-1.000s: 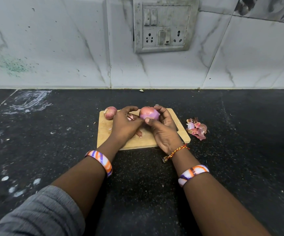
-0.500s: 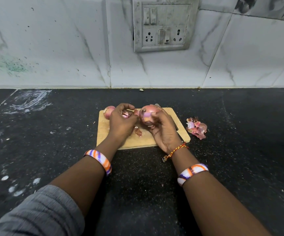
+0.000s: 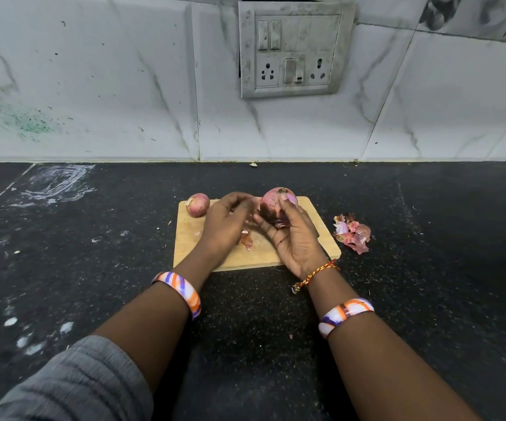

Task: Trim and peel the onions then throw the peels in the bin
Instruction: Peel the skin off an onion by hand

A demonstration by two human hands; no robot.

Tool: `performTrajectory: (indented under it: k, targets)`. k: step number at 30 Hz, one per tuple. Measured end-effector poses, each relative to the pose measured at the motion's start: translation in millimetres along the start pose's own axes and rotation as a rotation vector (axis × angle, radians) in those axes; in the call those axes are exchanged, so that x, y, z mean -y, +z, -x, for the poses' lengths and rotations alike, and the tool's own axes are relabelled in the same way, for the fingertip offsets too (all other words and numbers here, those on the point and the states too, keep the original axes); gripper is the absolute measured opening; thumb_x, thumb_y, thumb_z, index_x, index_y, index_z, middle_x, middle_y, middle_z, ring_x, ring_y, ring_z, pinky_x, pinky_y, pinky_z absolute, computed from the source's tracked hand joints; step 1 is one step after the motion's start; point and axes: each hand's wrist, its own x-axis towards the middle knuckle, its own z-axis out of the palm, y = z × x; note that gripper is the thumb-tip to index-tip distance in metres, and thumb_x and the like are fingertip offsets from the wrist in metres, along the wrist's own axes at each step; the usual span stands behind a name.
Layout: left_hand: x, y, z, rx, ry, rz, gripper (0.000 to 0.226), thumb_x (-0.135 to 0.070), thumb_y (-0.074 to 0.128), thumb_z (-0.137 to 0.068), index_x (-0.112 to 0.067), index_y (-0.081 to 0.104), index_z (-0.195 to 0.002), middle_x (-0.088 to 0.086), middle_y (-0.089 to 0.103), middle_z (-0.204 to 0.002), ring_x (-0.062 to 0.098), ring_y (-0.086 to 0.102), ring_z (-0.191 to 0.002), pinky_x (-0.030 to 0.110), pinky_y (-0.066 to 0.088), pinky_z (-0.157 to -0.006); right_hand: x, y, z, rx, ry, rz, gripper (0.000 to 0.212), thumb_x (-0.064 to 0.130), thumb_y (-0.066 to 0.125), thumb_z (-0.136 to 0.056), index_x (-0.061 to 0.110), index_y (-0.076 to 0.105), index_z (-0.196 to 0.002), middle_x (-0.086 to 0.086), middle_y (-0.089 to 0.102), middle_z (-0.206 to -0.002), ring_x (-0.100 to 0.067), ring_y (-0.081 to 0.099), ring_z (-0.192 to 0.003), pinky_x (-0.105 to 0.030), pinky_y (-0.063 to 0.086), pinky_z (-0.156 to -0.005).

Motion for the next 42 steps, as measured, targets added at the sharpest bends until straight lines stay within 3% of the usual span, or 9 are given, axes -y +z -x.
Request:
performTrajectory:
  k: [6,11,16,20,23,31,34,37,42]
  targets:
    - [1.9,-2.1,1.6,0.110,0.225,-0.214,0.052,-0.019,0.079,-0.068,-0.031,0.059,-0.115,0.001,0.061,-0.117,0.008,0.058,-0.104,0.015,0.045,-0.092,-4.0,-3.2,-4.5,-0.015,0.017,0.082,0.055,0.021,0.052,-0.092,0.000,0.033,-0.139,-0.029,0.050,-0.130,-0.037,0.055,-0.116,-0.043,0.052,-0.085]
    - [1.4,-2.0,1.2,0.072,0.271,-0.202,0.051,-0.009,0.077,-0.068,-0.028,0.061,-0.112,0.010,0.055,-0.113,0.020,0.054,-0.109,0.016,0.041,-0.096,-4.1,-3.8,-4.4,0.030,0.035,0.147,0.029,0.026,0.048,-0.092,0.001,0.056,-0.106,-0.024,0.059,-0.109,-0.035,0.058,-0.100,-0.043,0.052,-0.081]
    - [-1.5,-0.1,3.5,0.043,0.301,-0.174,0.044,-0.011,0.077,-0.068,-0.026,0.064,-0.108,0.007,0.059,-0.107,0.014,0.057,-0.102,0.013,0.043,-0.090,0.2,-1.8,-4.9,0.064,0.082,0.221,0.032,0.033,0.048,-0.092,0.003,0.058,-0.101,-0.025,0.062,-0.106,-0.039,0.058,-0.105,-0.048,0.052,-0.078]
    - [0.8,0.8,4.5,-0.027,0.284,-0.149,0.029,-0.015,0.071,-0.069,-0.029,0.067,-0.094,0.004,0.066,-0.099,0.017,0.063,-0.083,0.031,0.053,-0.075,1.5,-2.6,-7.4,0.108,0.074,0.228,0.041,0.042,0.040,-0.094,0.011,0.045,-0.120,-0.022,0.060,-0.111,-0.028,0.066,-0.088,-0.041,0.058,-0.071]
    - [1.9,1.4,2.6,-0.057,0.228,-0.119,0.022,-0.004,0.070,-0.075,-0.019,0.066,-0.091,0.006,0.067,-0.095,0.003,0.064,-0.067,0.017,0.054,-0.055,2.0,-3.9,-7.5,0.094,0.087,0.111,0.031,0.041,0.035,-0.097,0.017,0.049,-0.111,-0.016,0.060,-0.103,-0.021,0.067,-0.077,-0.037,0.060,-0.062]
    - [5.9,-0.9,0.5,-0.131,0.260,-0.188,0.014,-0.016,0.072,-0.073,-0.026,0.066,-0.080,0.011,0.062,-0.098,0.028,0.065,-0.070,0.041,0.056,-0.056,-1.9,-2.5,-6.7,0.119,0.027,0.152,0.014,0.017,0.045,-0.095,0.019,0.053,-0.106,-0.016,0.059,-0.106,-0.019,0.069,-0.073,-0.039,0.057,-0.068]
    - [2.7,-0.7,2.0,-0.169,0.312,-0.247,0.017,-0.007,0.068,-0.075,-0.021,0.068,-0.084,0.007,0.063,-0.092,0.021,0.063,-0.084,0.030,0.054,-0.068,-4.1,-2.1,-6.6,0.110,0.000,0.178,0.014,0.014,0.047,-0.094,0.019,0.054,-0.105,-0.019,0.055,-0.115,-0.024,0.066,-0.082,-0.037,0.058,-0.066]
    - [-1.2,-0.2,5.3,-0.153,0.302,-0.226,0.013,-0.003,0.067,-0.077,-0.015,0.067,-0.082,0.006,0.061,-0.085,0.005,0.061,-0.061,0.017,0.050,-0.048,-4.0,-0.2,-3.9,0.110,-0.025,0.202,0.016,0.010,0.048,-0.093,0.017,0.052,-0.107,-0.013,0.059,-0.105,-0.025,0.063,-0.086,-0.036,0.058,-0.066]
    - [2.6,-0.9,3.6,-0.154,0.231,-0.225,0.006,-0.010,0.064,-0.082,-0.015,0.066,-0.083,0.011,0.068,-0.081,0.019,0.061,-0.044,0.037,0.052,-0.041,-3.3,0.8,-1.7,0.102,-0.040,0.248,0.022,0.006,0.053,-0.090,0.019,0.053,-0.108,-0.012,0.059,-0.107,-0.024,0.064,-0.085,-0.036,0.057,-0.069]
